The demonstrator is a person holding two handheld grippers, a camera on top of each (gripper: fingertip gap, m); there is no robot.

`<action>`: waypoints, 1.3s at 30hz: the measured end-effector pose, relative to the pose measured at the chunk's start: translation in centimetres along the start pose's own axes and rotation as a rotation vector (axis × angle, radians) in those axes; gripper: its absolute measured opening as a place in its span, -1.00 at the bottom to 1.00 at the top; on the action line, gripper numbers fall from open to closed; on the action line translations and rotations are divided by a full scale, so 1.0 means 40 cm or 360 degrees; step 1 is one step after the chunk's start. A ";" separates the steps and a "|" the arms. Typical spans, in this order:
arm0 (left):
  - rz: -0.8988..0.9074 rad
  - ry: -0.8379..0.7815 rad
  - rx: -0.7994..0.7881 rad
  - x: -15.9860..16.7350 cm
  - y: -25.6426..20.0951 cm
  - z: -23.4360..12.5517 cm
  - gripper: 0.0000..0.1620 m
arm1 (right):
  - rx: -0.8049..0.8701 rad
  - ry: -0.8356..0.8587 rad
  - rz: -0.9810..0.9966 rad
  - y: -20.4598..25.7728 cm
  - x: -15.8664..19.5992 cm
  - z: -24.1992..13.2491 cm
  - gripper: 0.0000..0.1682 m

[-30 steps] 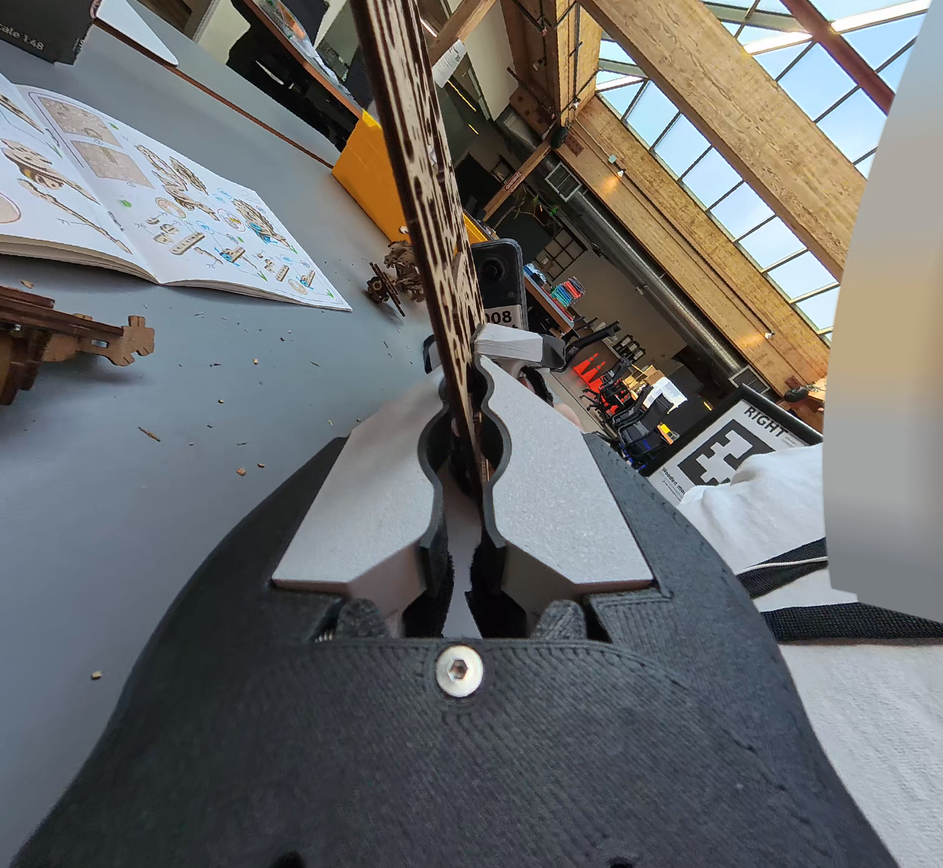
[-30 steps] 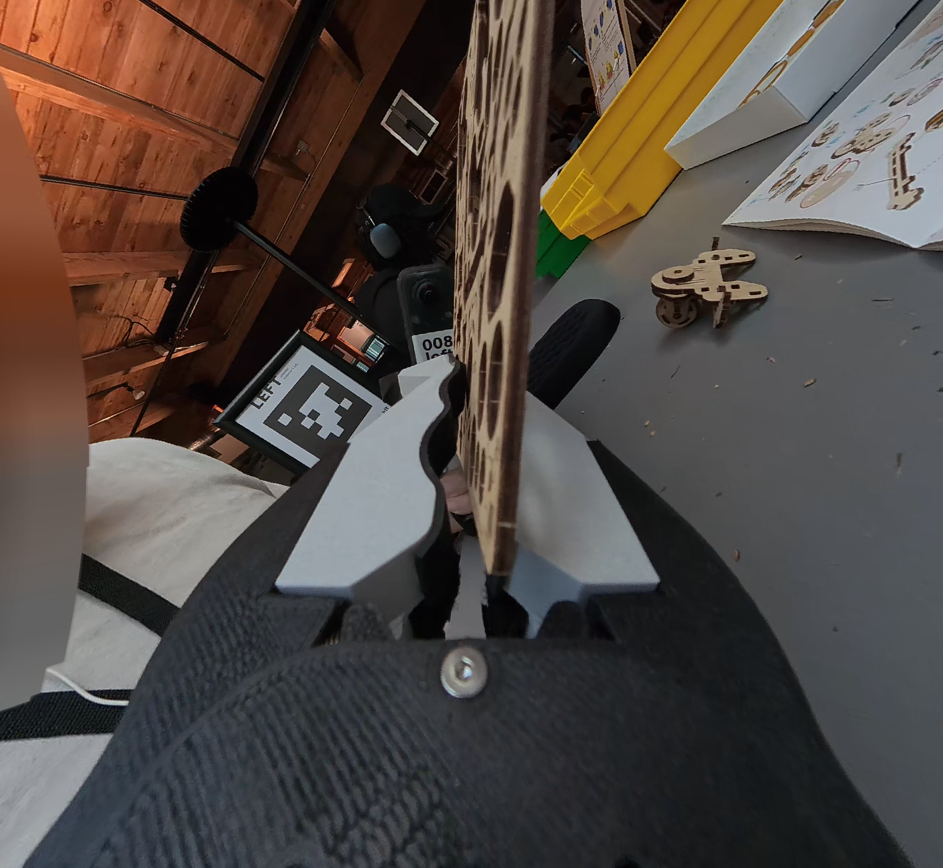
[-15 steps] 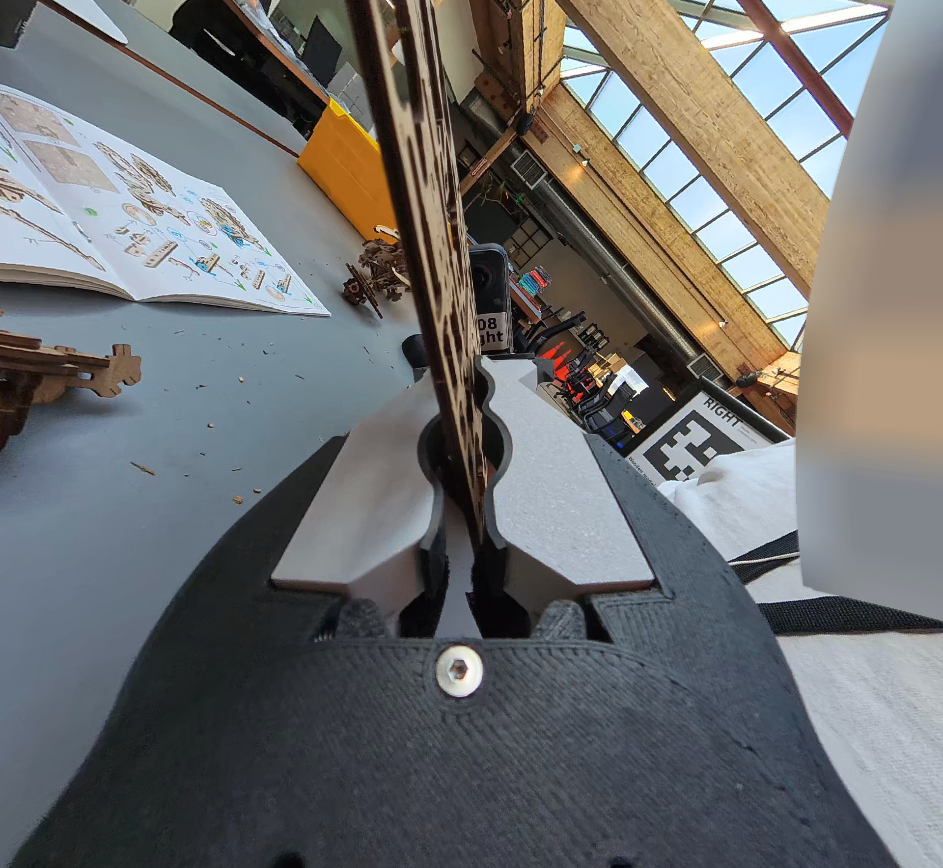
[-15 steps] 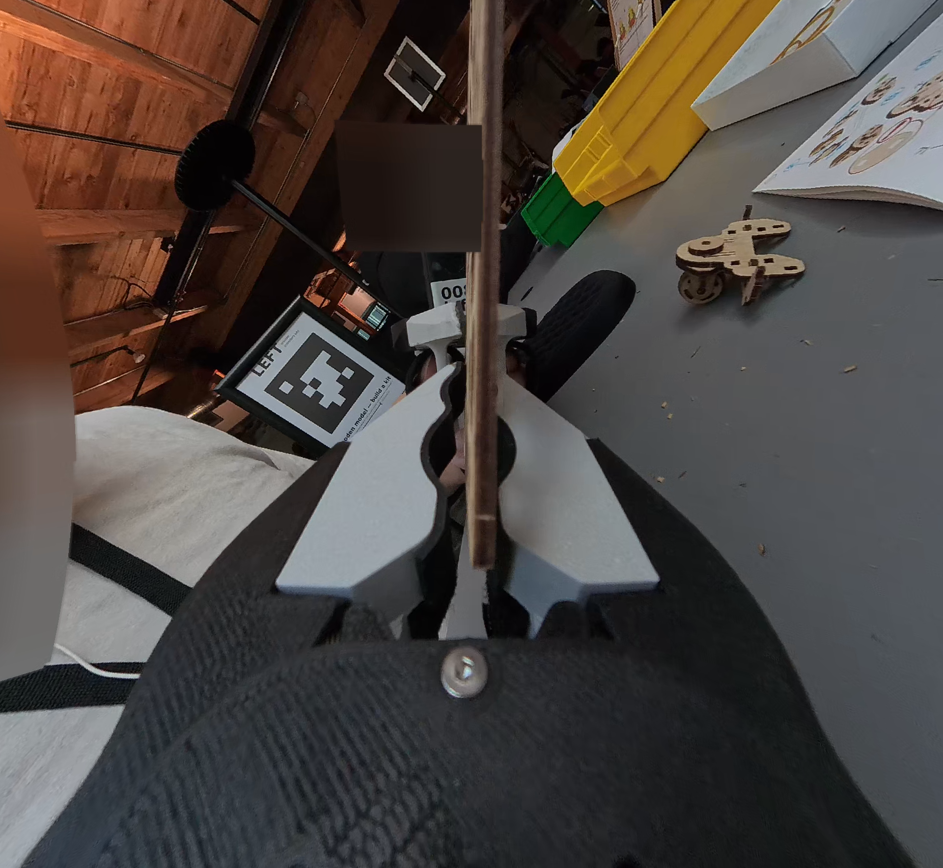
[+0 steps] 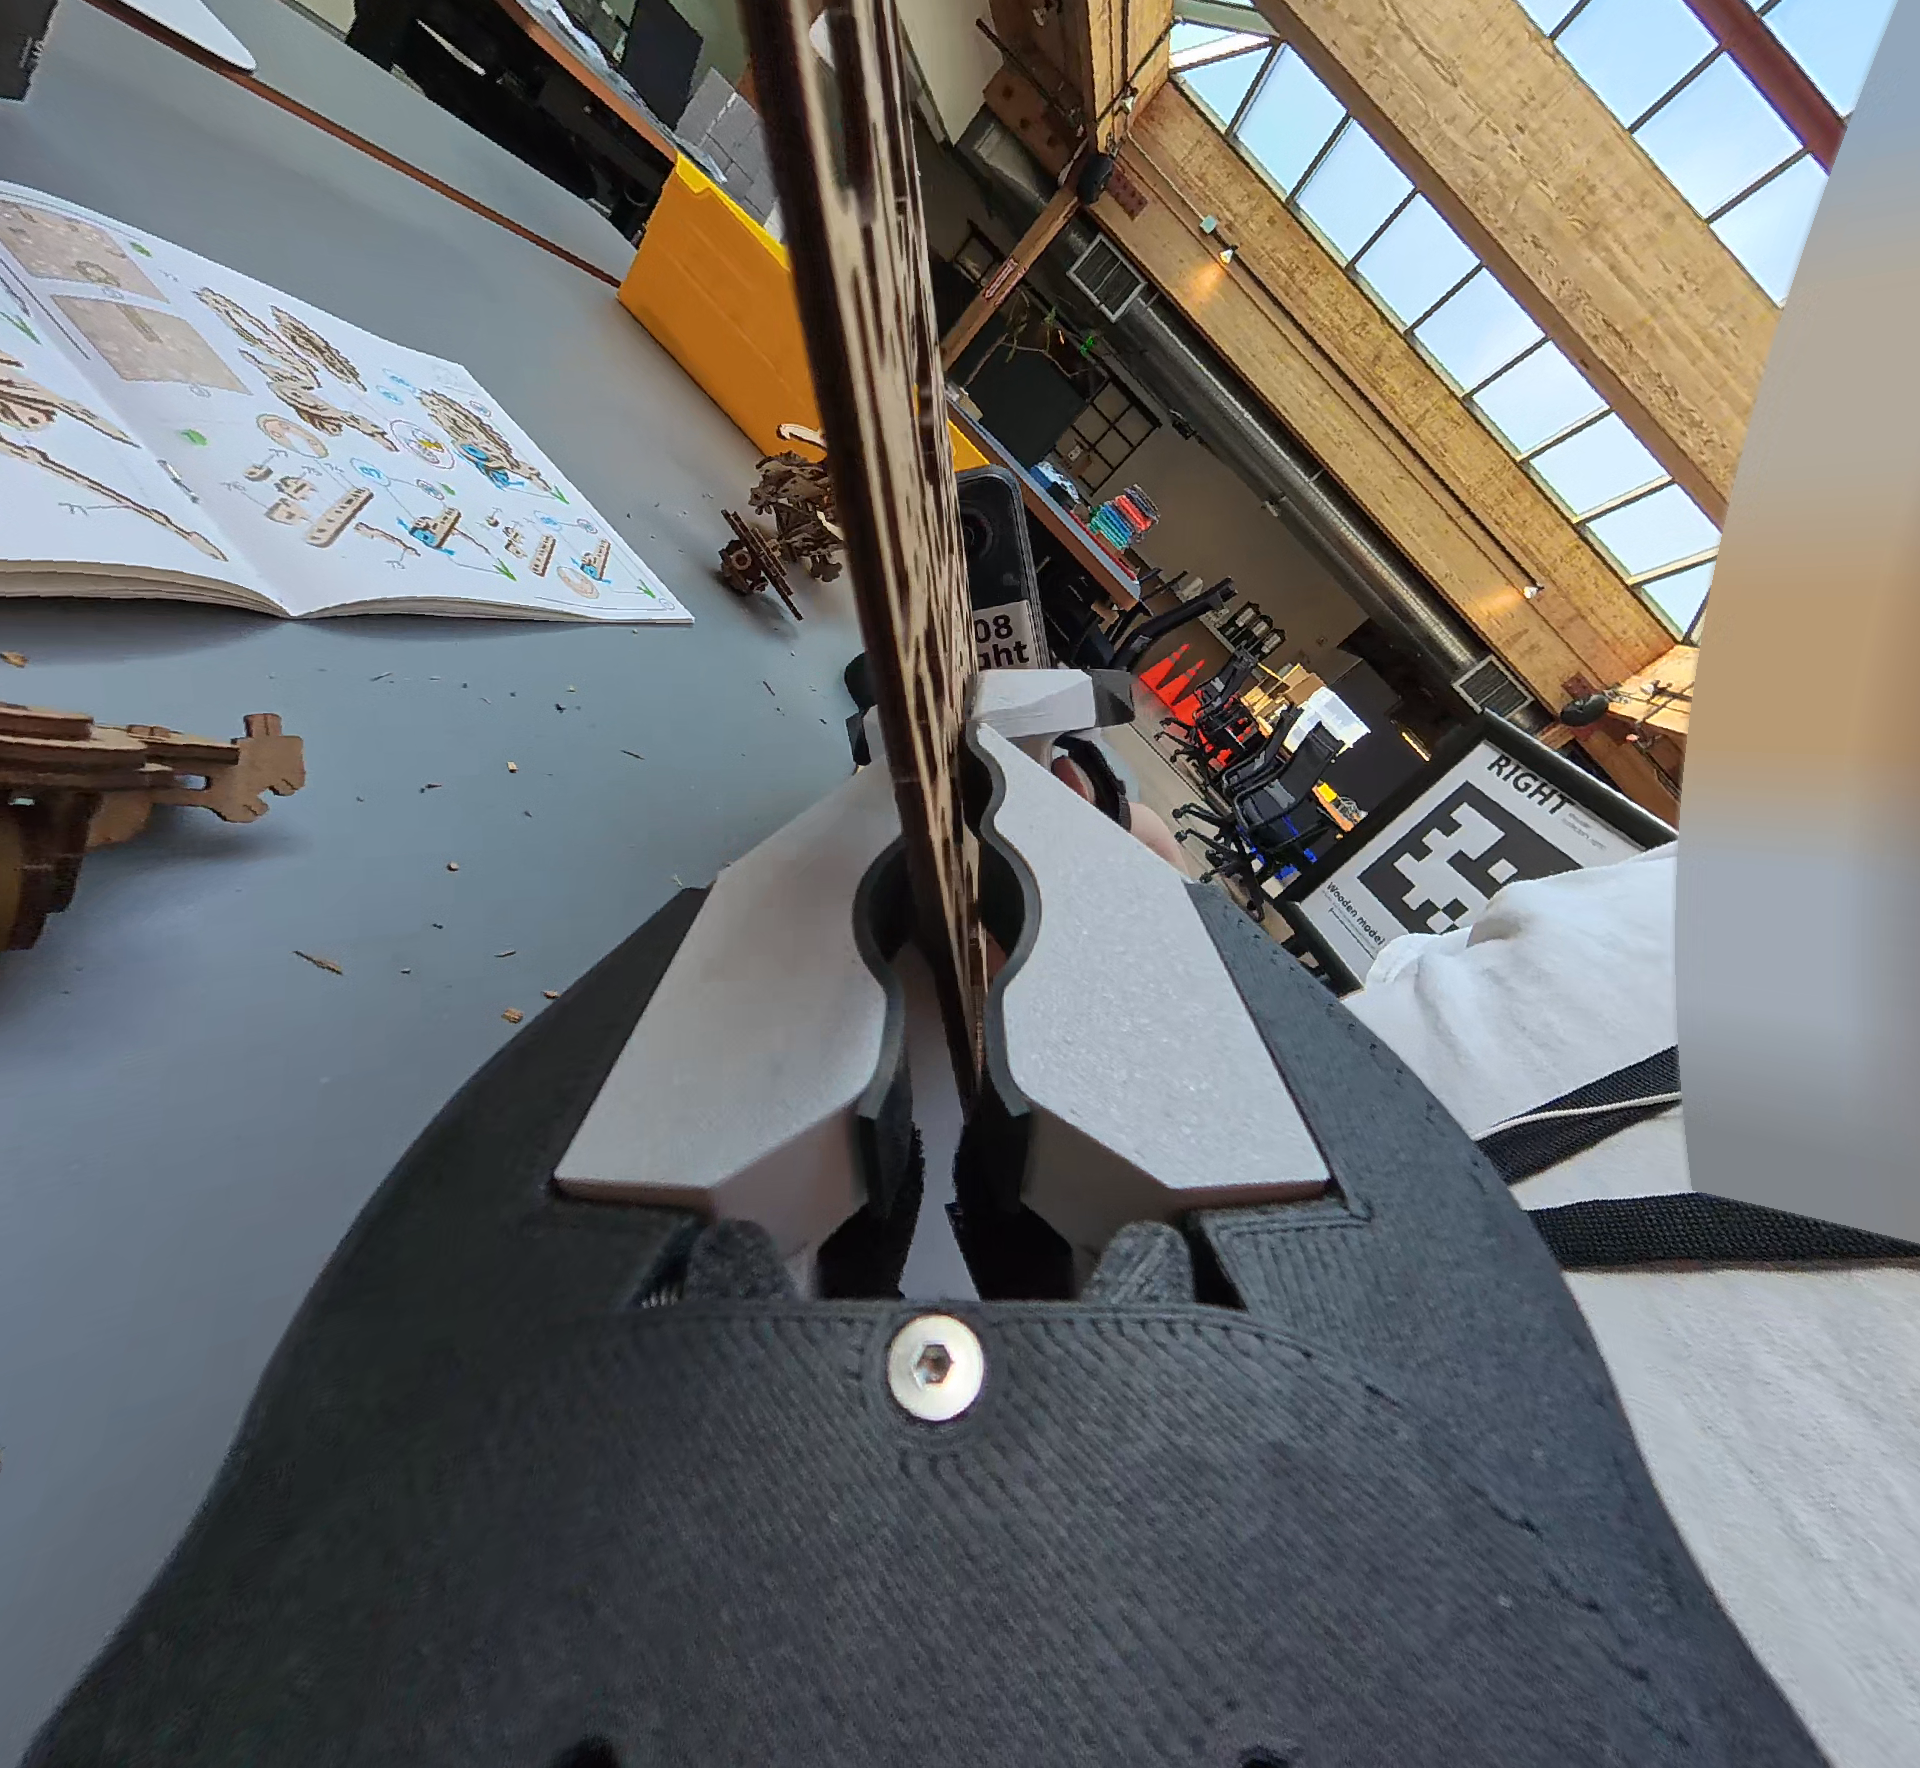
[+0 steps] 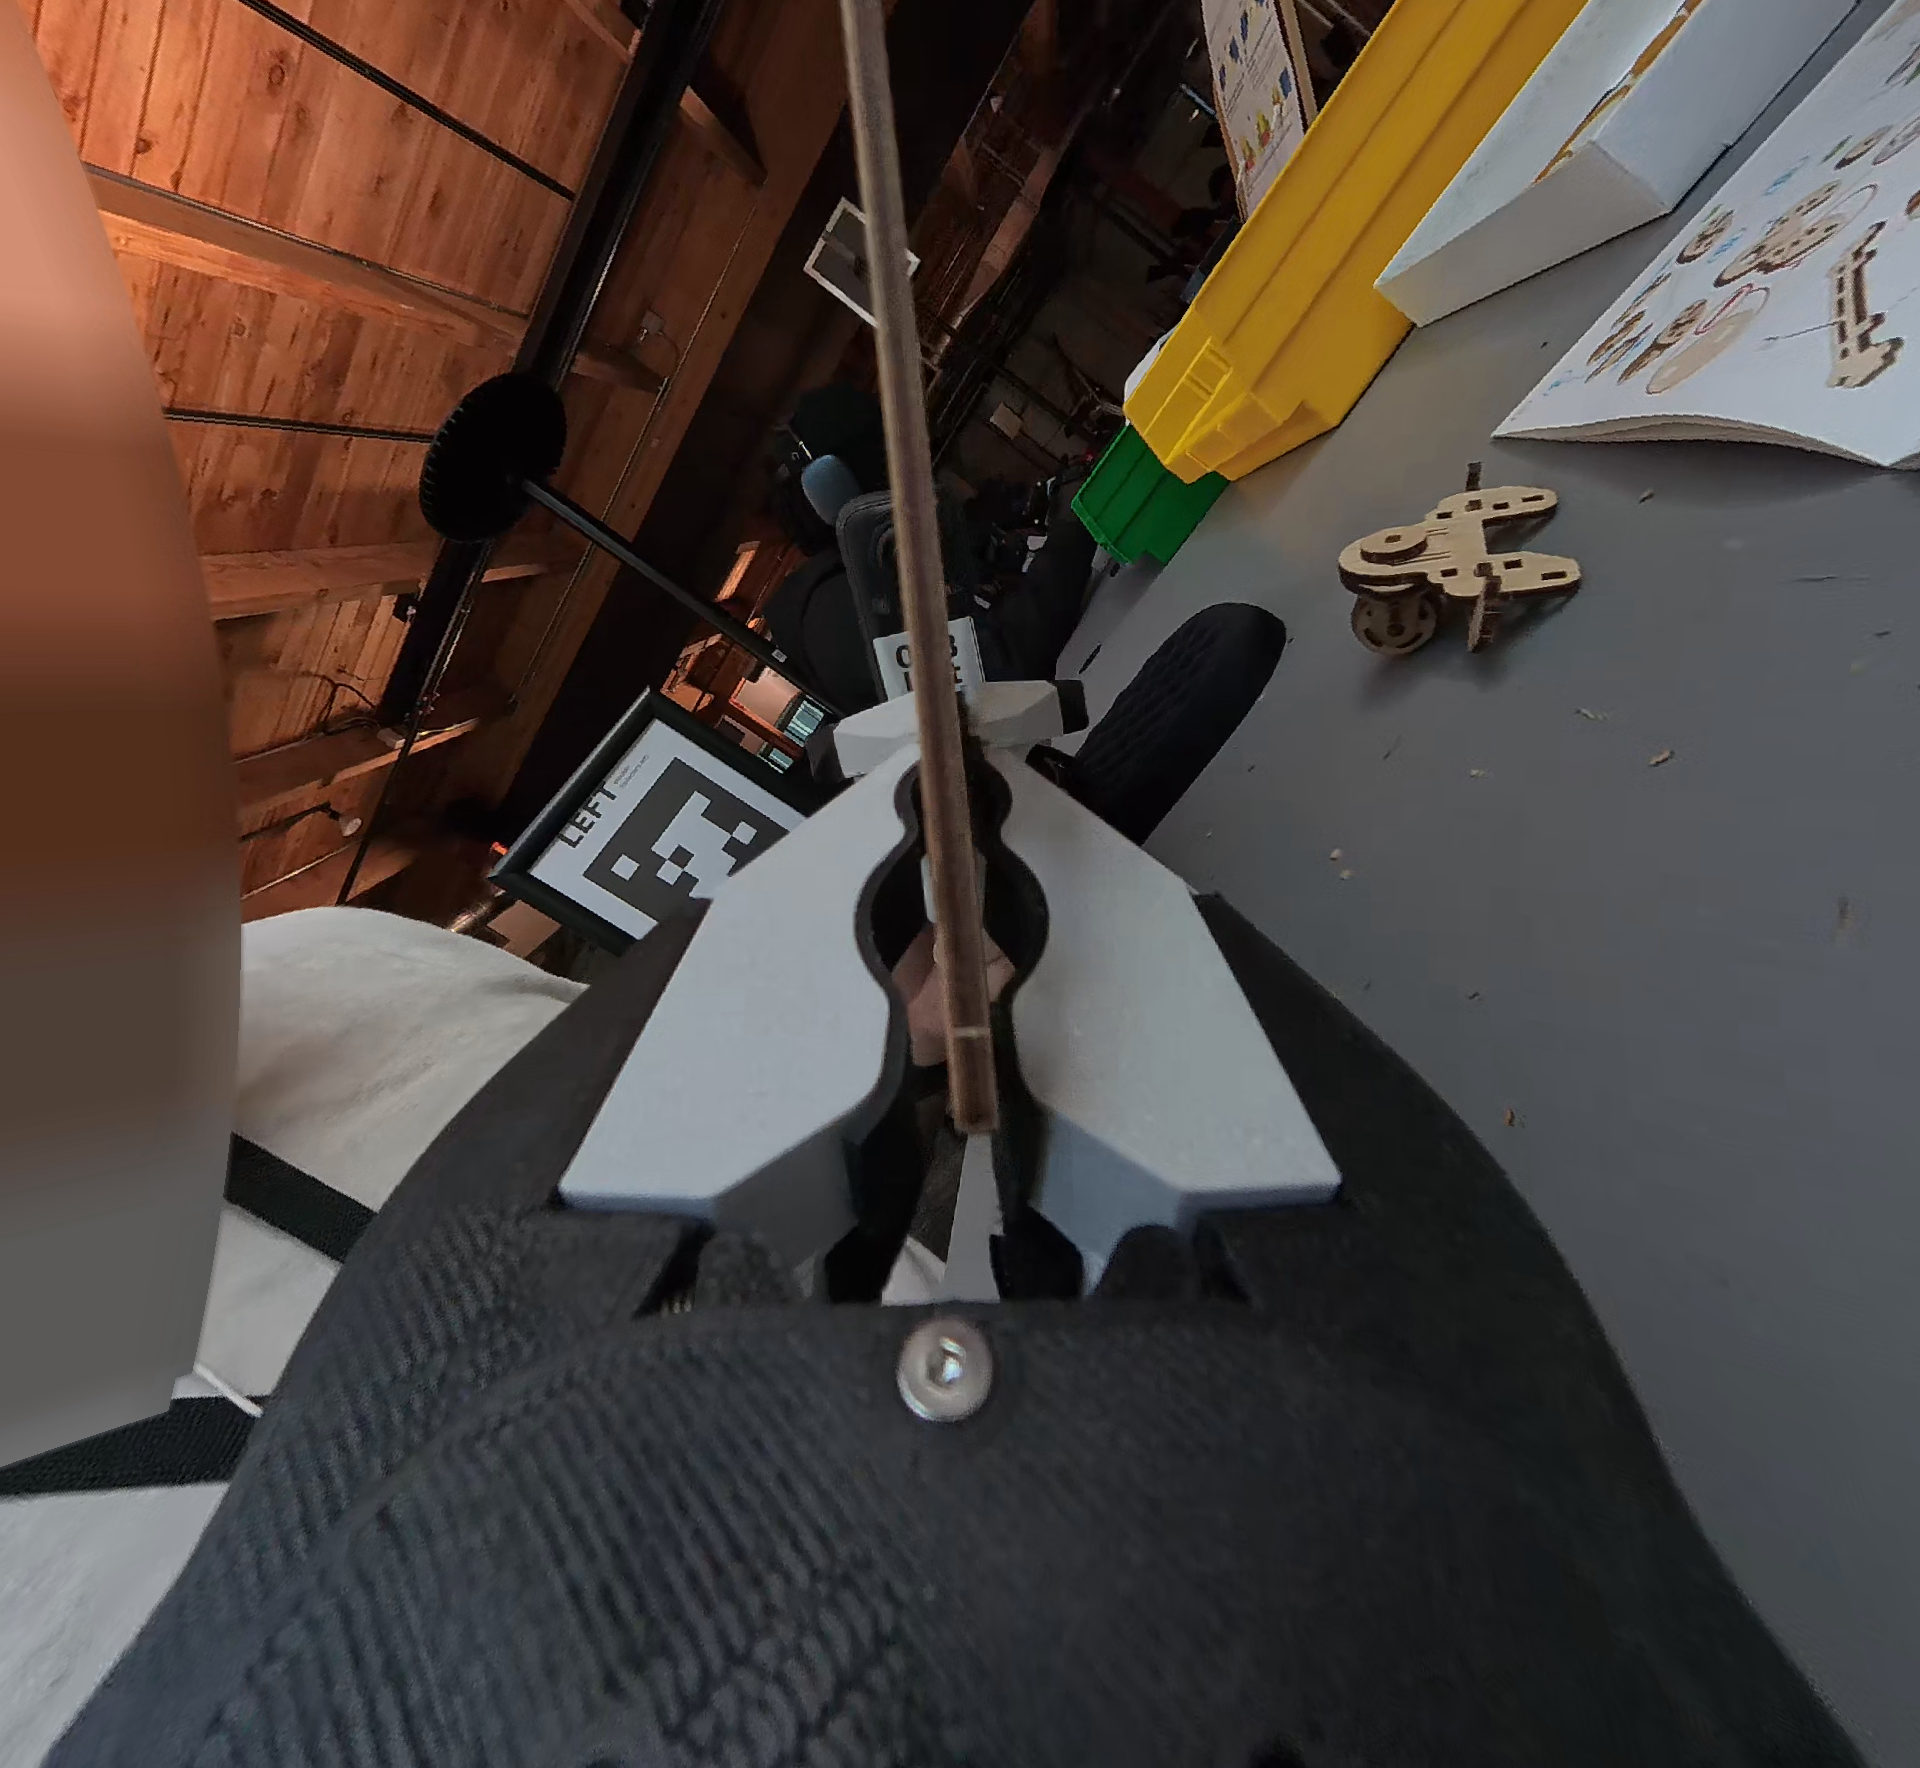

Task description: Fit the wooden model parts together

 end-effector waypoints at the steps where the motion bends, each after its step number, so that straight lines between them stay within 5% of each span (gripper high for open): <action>1: 0.0002 -0.0006 -0.0003 0.001 0.000 0.001 -1.00 | -0.0001 -0.0002 0.0010 -0.001 0.000 -0.001 -0.98; 39: -0.0025 0.0050 0.0040 0.007 0.009 -0.012 -1.00 | 0.0044 0.0100 -0.0079 0.004 0.010 0.009 -0.99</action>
Point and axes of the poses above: each gripper's, where its closed fingertips meet, z out along the fingers, x out of its underside, y = z × x across the jaws, the point moved 7 cm from there along -z, back along the fingers, and after that the axes turned 10 degrees about -z, right-handed, at the moved point
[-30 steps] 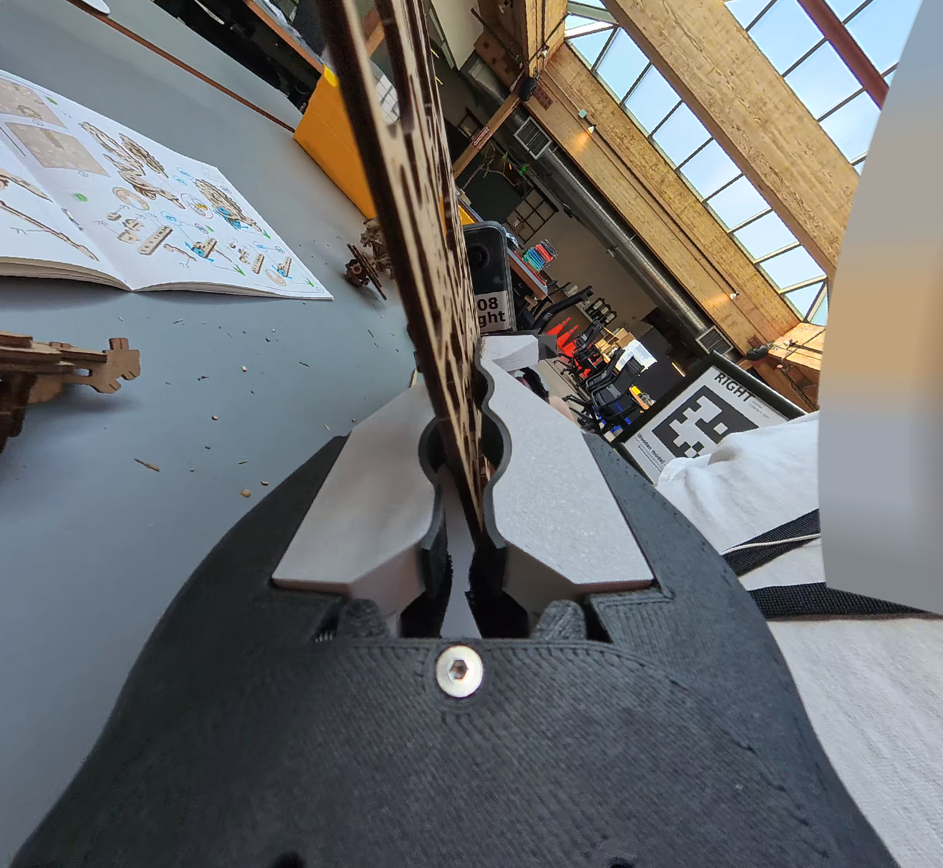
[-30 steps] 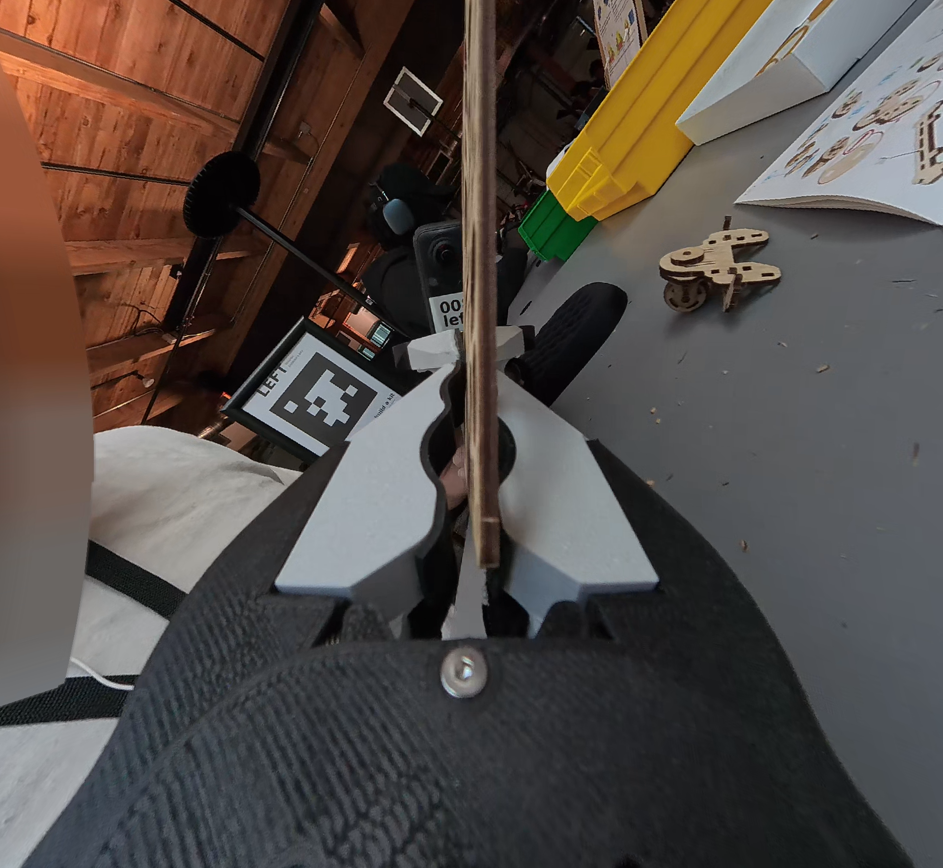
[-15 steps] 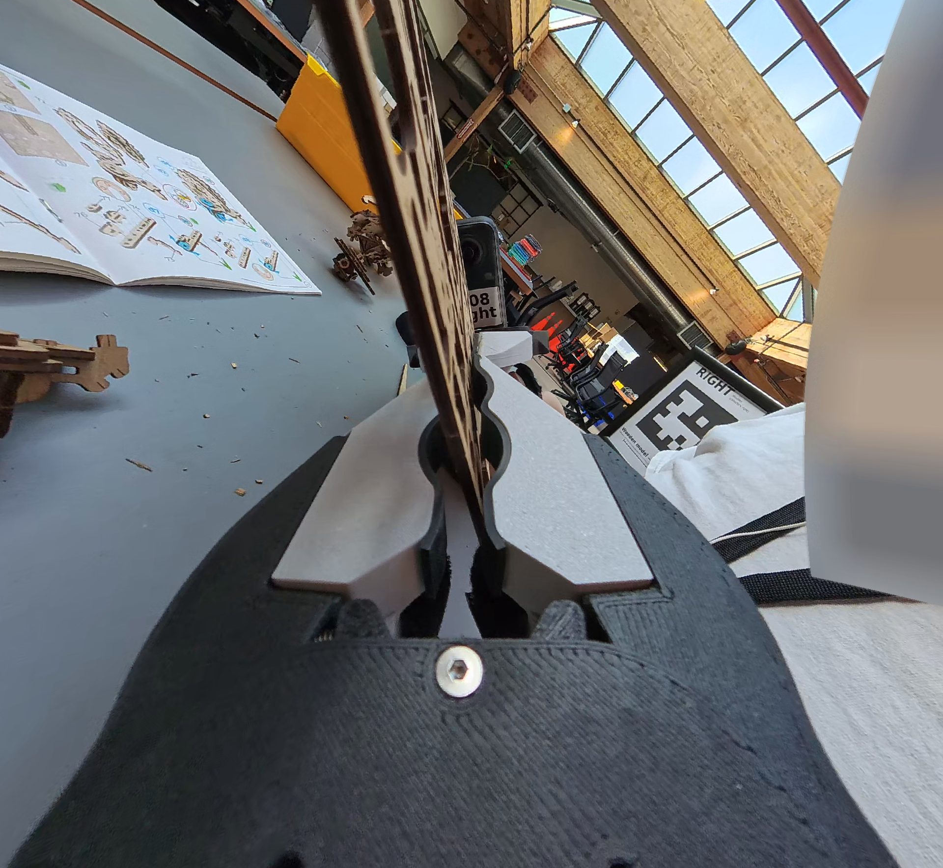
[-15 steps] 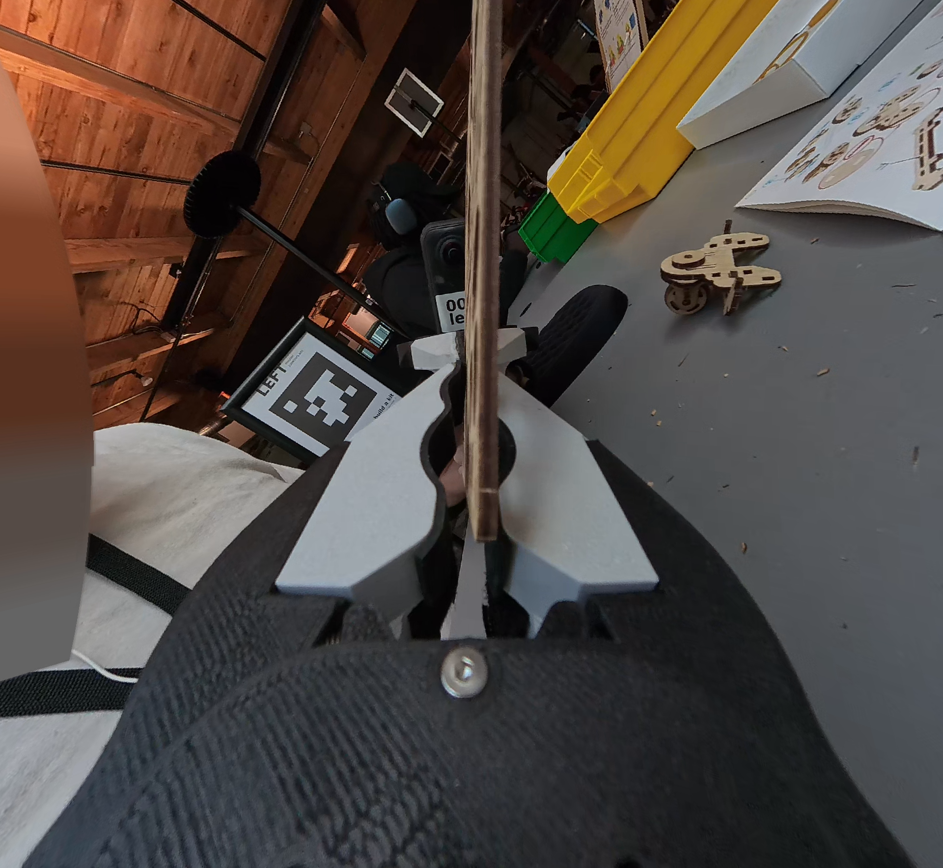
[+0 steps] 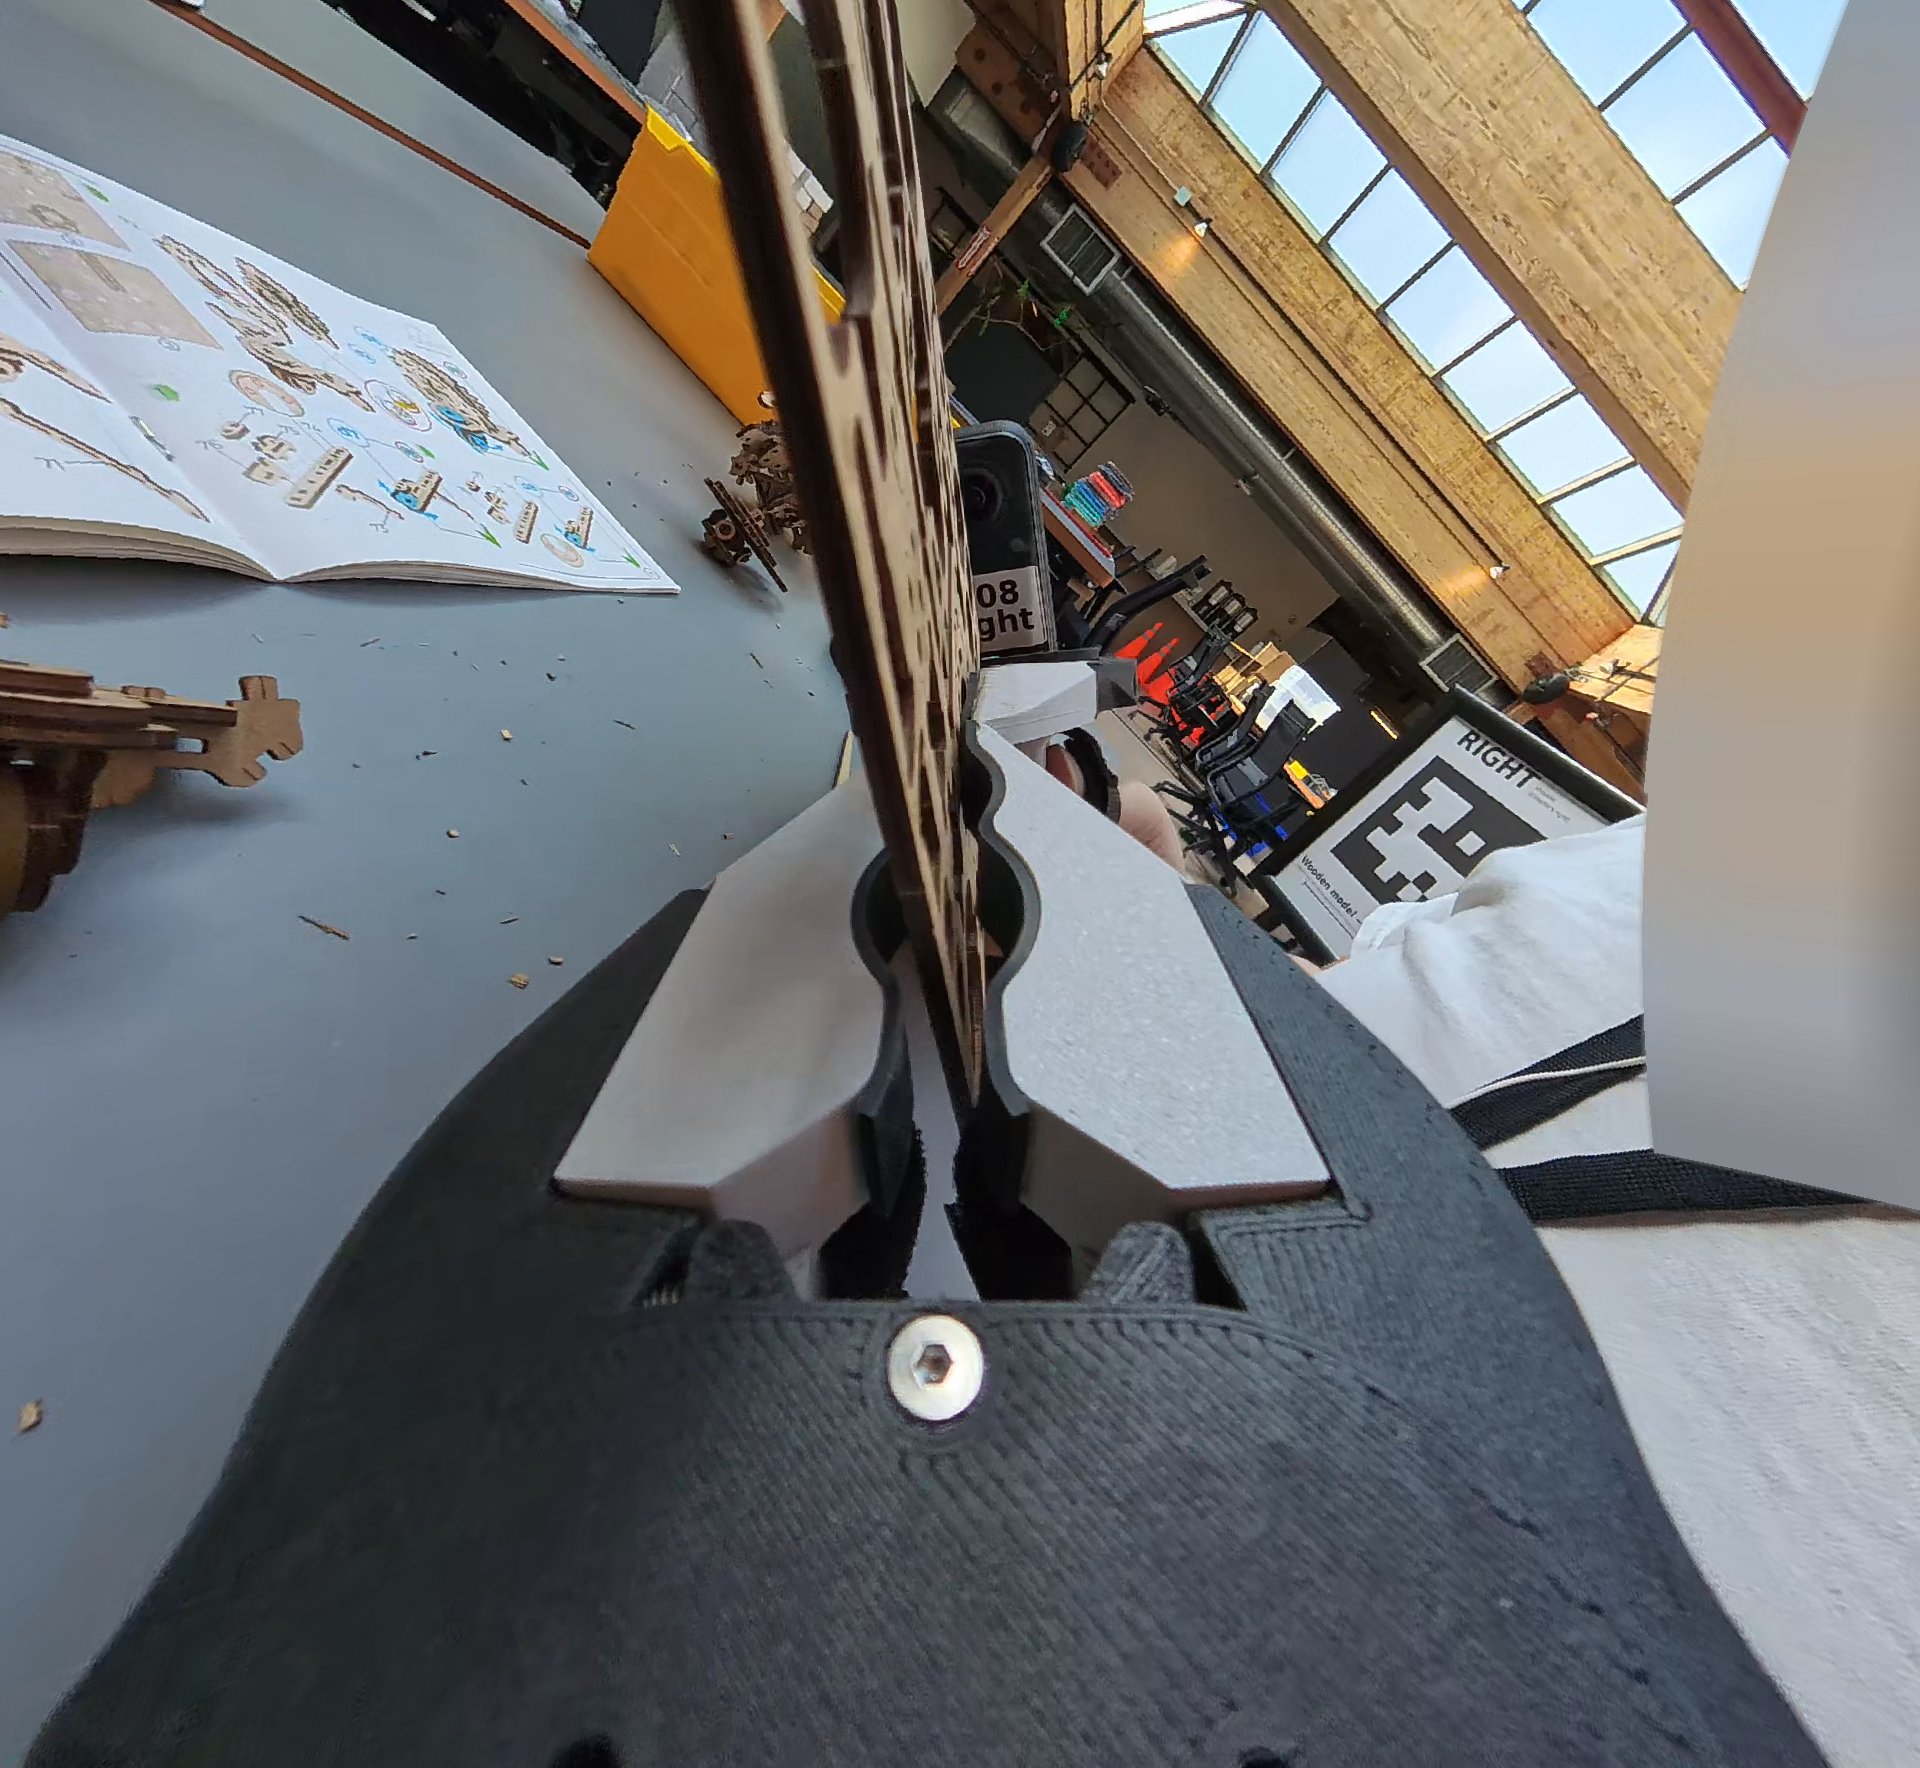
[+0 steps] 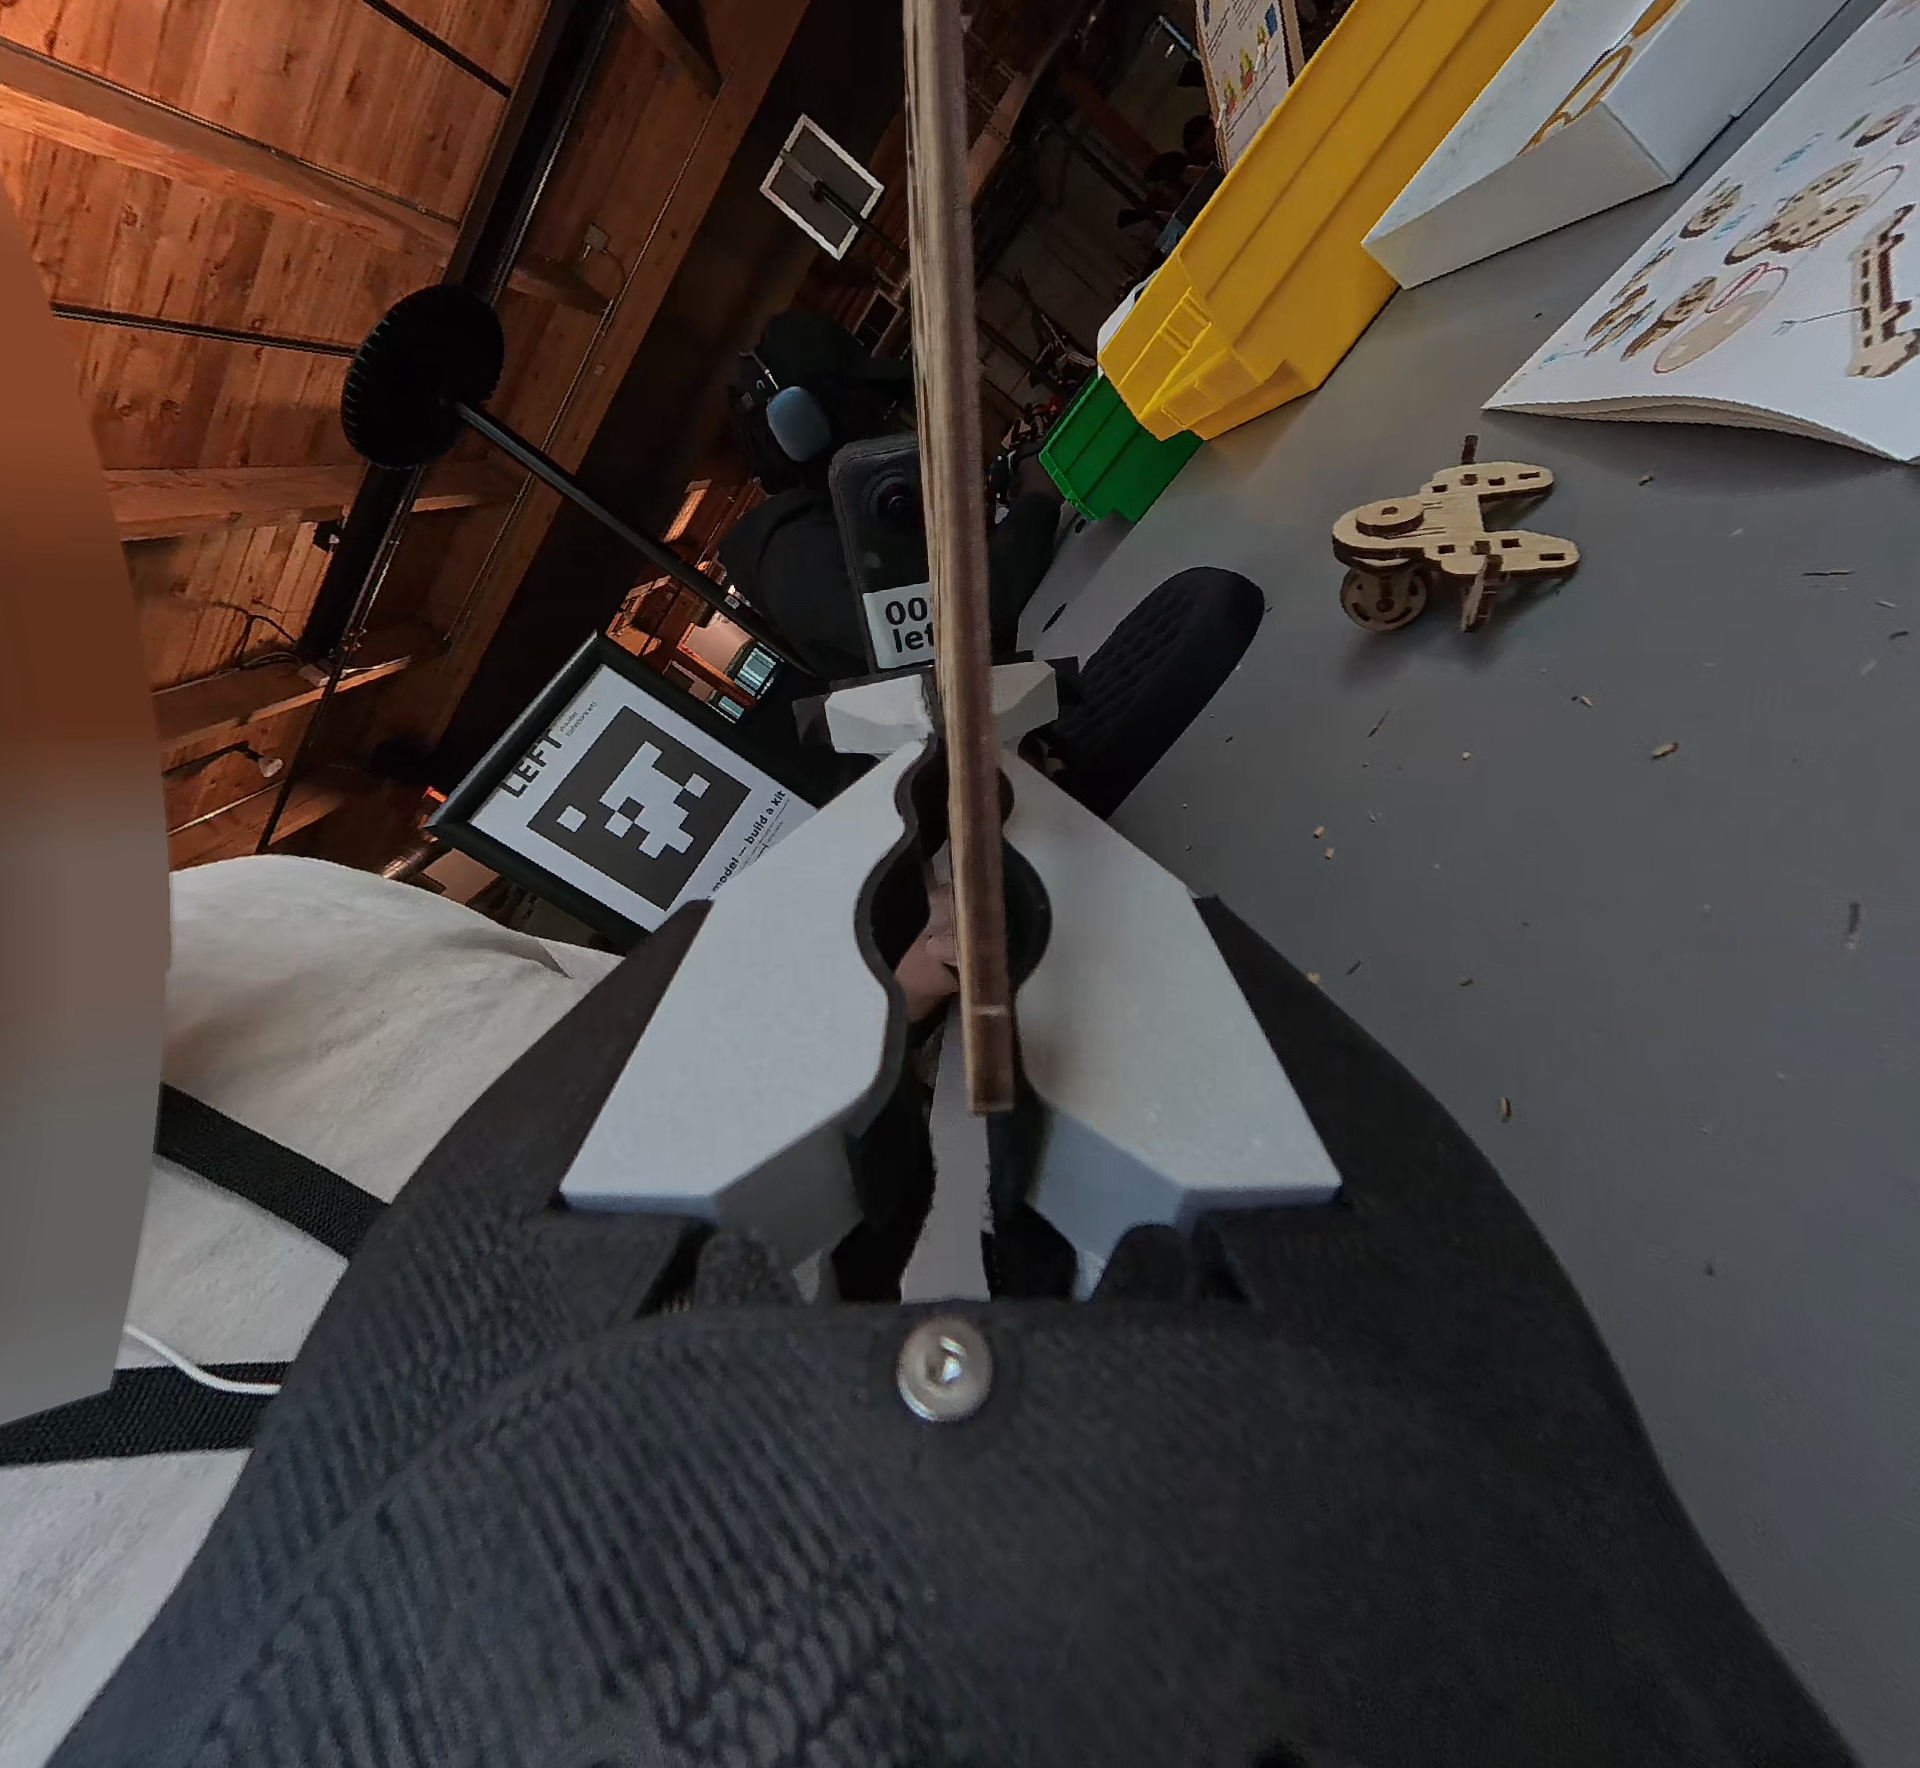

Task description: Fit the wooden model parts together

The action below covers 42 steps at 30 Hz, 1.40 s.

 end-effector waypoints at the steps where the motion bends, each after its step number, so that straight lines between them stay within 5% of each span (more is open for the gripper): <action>1: 0.0015 -0.0013 -0.0017 0.002 0.000 -0.001 -0.99 | 0.0007 0.0005 -0.0005 0.000 0.000 0.001 -0.99; 25: 0.0002 -0.0067 -0.0145 0.008 0.012 -0.007 -1.00 | 0.0224 0.0018 -0.0140 -0.008 0.008 0.009 -0.99; 42: -0.0063 -0.0114 -0.0085 0.000 0.017 -0.015 -1.00 | 0.0128 0.0123 -0.0030 -0.010 0.018 0.014 -0.99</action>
Point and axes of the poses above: each gripper's, where its closed fingertips meet, z out along the fingers, x out of its underside, y = z × x across the jaws, the point moved 7 cm from there along -z, back along the fingers, and after that the axes turned 10 degrees about -z, right-handed, at the moved point
